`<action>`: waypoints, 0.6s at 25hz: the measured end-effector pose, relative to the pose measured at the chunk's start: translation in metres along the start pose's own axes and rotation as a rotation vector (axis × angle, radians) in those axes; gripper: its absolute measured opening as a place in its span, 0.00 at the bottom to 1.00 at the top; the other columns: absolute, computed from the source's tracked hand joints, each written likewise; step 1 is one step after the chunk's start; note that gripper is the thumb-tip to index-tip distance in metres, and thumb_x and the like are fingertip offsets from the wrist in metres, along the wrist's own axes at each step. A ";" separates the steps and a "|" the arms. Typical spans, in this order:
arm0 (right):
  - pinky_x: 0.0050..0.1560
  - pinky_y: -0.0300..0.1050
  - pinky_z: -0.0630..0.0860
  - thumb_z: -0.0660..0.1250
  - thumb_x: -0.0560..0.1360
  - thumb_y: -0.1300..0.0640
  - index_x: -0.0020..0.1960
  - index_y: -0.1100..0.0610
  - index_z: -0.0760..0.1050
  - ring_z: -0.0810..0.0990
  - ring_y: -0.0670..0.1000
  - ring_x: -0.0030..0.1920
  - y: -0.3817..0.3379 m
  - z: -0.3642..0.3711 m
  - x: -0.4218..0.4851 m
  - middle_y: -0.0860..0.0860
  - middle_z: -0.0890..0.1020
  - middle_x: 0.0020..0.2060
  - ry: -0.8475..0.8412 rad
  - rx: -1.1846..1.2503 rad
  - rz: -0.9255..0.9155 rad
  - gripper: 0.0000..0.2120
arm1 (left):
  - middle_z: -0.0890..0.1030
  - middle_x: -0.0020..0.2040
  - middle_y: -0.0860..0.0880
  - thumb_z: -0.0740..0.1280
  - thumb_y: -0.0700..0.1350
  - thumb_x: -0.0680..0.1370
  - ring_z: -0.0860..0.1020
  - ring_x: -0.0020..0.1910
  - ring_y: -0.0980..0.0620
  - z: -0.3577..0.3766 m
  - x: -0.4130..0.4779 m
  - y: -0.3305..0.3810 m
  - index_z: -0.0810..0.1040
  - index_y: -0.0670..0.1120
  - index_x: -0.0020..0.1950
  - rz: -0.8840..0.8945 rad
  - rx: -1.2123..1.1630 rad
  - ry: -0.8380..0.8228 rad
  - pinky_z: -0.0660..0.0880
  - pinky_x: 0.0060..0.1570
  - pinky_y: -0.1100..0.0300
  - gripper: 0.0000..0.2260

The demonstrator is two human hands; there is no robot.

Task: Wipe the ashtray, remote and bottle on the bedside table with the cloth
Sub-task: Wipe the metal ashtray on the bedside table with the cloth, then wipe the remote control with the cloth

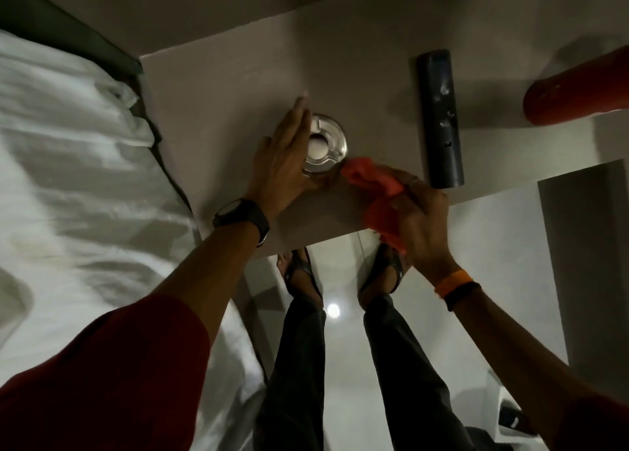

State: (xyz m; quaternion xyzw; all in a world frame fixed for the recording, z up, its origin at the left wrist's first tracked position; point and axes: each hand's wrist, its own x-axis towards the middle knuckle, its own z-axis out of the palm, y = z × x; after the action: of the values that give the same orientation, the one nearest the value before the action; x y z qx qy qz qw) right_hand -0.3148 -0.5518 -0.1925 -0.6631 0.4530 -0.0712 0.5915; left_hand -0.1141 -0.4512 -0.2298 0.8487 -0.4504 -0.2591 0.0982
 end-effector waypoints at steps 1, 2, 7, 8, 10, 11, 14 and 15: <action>0.61 0.45 0.81 0.61 0.81 0.63 0.63 0.55 0.79 0.83 0.44 0.58 -0.003 -0.013 -0.006 0.42 0.85 0.56 0.078 0.093 0.039 0.14 | 0.50 0.84 0.44 0.76 0.59 0.70 0.57 0.81 0.44 0.000 -0.002 0.003 0.51 0.42 0.81 -0.017 0.023 0.020 0.69 0.70 0.42 0.51; 0.58 0.38 0.81 0.60 0.79 0.64 0.62 0.55 0.79 0.83 0.40 0.56 -0.006 -0.030 -0.010 0.38 0.86 0.52 0.169 0.141 0.040 0.15 | 0.52 0.83 0.44 0.73 0.63 0.71 0.58 0.81 0.44 0.001 -0.004 0.011 0.52 0.42 0.81 -0.020 0.035 0.063 0.68 0.70 0.42 0.49; 0.70 0.58 0.75 0.58 0.79 0.58 0.72 0.54 0.73 0.77 0.49 0.68 0.007 -0.093 0.012 0.51 0.79 0.68 0.363 0.077 -0.044 0.21 | 0.78 0.68 0.39 0.62 0.50 0.83 0.77 0.65 0.39 0.028 0.004 0.094 0.75 0.39 0.69 -0.012 -0.175 0.235 0.73 0.66 0.48 0.20; 0.74 0.61 0.70 0.57 0.79 0.55 0.75 0.50 0.67 0.72 0.52 0.73 0.015 -0.096 0.024 0.51 0.73 0.73 0.252 -0.072 -0.024 0.24 | 0.78 0.67 0.39 0.61 0.46 0.84 0.77 0.65 0.40 0.033 0.014 0.116 0.75 0.39 0.69 -0.082 -0.363 0.157 0.71 0.67 0.53 0.17; 0.80 0.63 0.55 0.53 0.81 0.49 0.80 0.49 0.55 0.56 0.56 0.81 0.031 -0.093 0.045 0.53 0.59 0.81 -0.045 -0.537 -0.089 0.28 | 0.78 0.69 0.42 0.58 0.42 0.85 0.77 0.66 0.47 0.040 0.036 0.155 0.73 0.39 0.71 -0.241 -0.727 0.050 0.67 0.61 0.72 0.16; 0.82 0.62 0.50 0.52 0.82 0.47 0.81 0.51 0.52 0.51 0.55 0.82 0.041 -0.092 0.054 0.54 0.55 0.82 -0.110 -0.651 -0.141 0.29 | 0.78 0.66 0.44 0.57 0.43 0.86 0.79 0.61 0.52 0.044 0.046 0.169 0.72 0.39 0.72 -0.309 -0.856 0.051 0.67 0.55 0.78 0.16; 0.81 0.63 0.52 0.55 0.84 0.50 0.80 0.52 0.57 0.56 0.55 0.81 0.048 -0.096 0.068 0.53 0.59 0.81 -0.050 -0.351 -0.129 0.25 | 0.78 0.61 0.48 0.54 0.46 0.87 0.79 0.53 0.56 0.055 0.068 0.192 0.73 0.41 0.69 -0.494 -1.168 0.088 0.75 0.55 0.69 0.16; 0.79 0.63 0.59 0.57 0.83 0.51 0.78 0.52 0.61 0.63 0.56 0.78 0.047 -0.098 0.066 0.54 0.65 0.78 -0.014 -0.136 -0.050 0.24 | 0.80 0.61 0.47 0.53 0.47 0.87 0.79 0.55 0.52 0.059 0.072 0.194 0.74 0.43 0.68 -0.534 -1.254 0.071 0.77 0.57 0.60 0.16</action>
State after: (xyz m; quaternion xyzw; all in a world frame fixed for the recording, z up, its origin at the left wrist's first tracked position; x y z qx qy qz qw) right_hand -0.3625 -0.6627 -0.2330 -0.7135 0.4358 -0.0504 0.5464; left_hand -0.2510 -0.6175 -0.2272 0.7213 0.0131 -0.4585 0.5189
